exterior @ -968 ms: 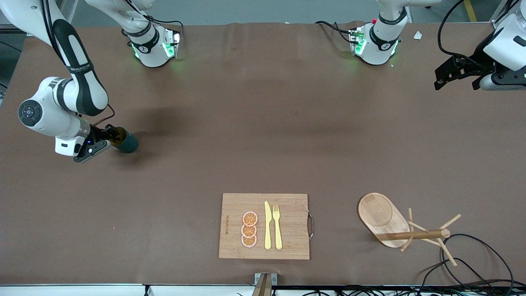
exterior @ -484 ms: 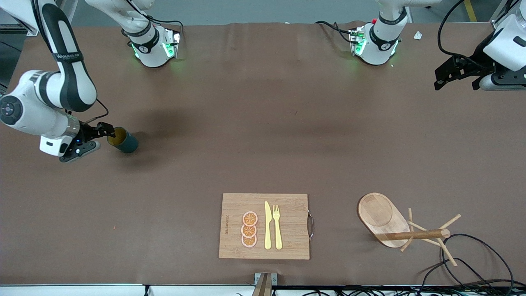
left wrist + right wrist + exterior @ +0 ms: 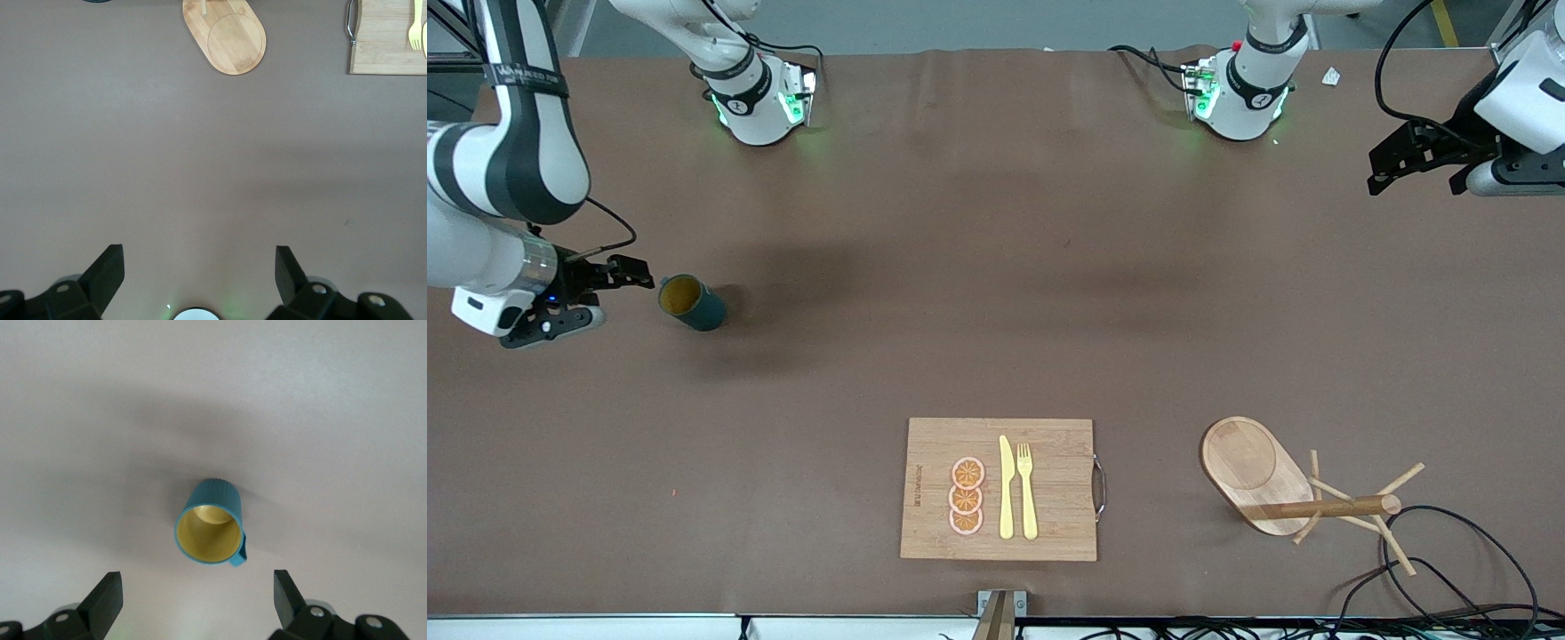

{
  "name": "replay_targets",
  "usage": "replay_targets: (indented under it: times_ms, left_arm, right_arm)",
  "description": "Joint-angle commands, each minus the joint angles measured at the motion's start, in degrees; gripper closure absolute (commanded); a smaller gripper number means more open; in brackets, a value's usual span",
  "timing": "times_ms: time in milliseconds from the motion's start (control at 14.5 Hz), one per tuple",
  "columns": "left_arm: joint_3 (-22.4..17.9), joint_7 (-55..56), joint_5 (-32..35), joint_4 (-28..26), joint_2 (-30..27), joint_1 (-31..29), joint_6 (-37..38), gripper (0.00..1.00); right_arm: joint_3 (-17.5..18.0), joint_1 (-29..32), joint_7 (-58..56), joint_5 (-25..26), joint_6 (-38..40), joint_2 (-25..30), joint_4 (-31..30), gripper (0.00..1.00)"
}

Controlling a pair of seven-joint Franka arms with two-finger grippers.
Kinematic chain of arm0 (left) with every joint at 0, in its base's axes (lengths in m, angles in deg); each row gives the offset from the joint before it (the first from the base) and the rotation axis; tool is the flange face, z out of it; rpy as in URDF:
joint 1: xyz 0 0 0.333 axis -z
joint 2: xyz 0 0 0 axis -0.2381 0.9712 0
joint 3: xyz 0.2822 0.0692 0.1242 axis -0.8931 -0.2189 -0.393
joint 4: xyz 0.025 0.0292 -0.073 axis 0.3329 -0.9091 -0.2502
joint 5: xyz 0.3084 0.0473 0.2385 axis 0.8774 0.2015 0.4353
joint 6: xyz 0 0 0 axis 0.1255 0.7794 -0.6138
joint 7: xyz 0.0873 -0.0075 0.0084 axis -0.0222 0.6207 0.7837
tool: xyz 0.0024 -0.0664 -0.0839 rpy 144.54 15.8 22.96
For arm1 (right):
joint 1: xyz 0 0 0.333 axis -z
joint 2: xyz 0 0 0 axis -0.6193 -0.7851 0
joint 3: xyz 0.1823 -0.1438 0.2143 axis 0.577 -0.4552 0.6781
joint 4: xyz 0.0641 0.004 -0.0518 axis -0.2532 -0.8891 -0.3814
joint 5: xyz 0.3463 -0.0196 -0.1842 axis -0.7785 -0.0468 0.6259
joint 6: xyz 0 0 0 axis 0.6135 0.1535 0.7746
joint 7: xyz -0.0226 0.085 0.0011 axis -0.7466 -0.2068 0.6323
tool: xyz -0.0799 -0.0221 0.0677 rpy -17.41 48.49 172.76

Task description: Transfer cup from left to right arm and place

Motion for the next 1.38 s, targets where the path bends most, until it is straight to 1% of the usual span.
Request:
replay_targets:
  times_ms: [0,277,622,899,1107,1314]
  left_arm:
    - [0.1,0.1,0.7,0.5,-0.3,-0.2,0.9,0.0]
    - [0.1,0.1,0.6,0.6,-0.3,-0.3,0.9,0.0]
    - [0.1,0.1,0.6,0.7,-0.3,-0.3,0.8,0.0]
    - [0.1,0.1,0.6,0.7,-0.2,-0.3,0.8,0.0]
    - [0.1,0.1,0.6,0.7,-0.2,-0.3,0.8,0.0]
    - [0.1,0.1,0.6,0.8,-0.1,-0.2,0.7,0.0]
  right_arm:
    - [0.1,-0.2,3.1,0.8,5.7,0.1,5.1,0.0]
    - [0.0,-0.1,4.1,0.7,11.7,-0.1,11.2,0.0]
    - [0.0,-0.1,10.0,0.7,16.7,-0.2,16.5,0.0]
    - [0.1,-0.3,13.0,0.7,21.2,-0.6,22.2,0.0]
    - [0.1,-1.5,14.2,0.7,21.9,-0.6,23.9,0.0]
    - [0.1,-1.7,14.9,0.8,22.1,-0.6,24.1,0.0]
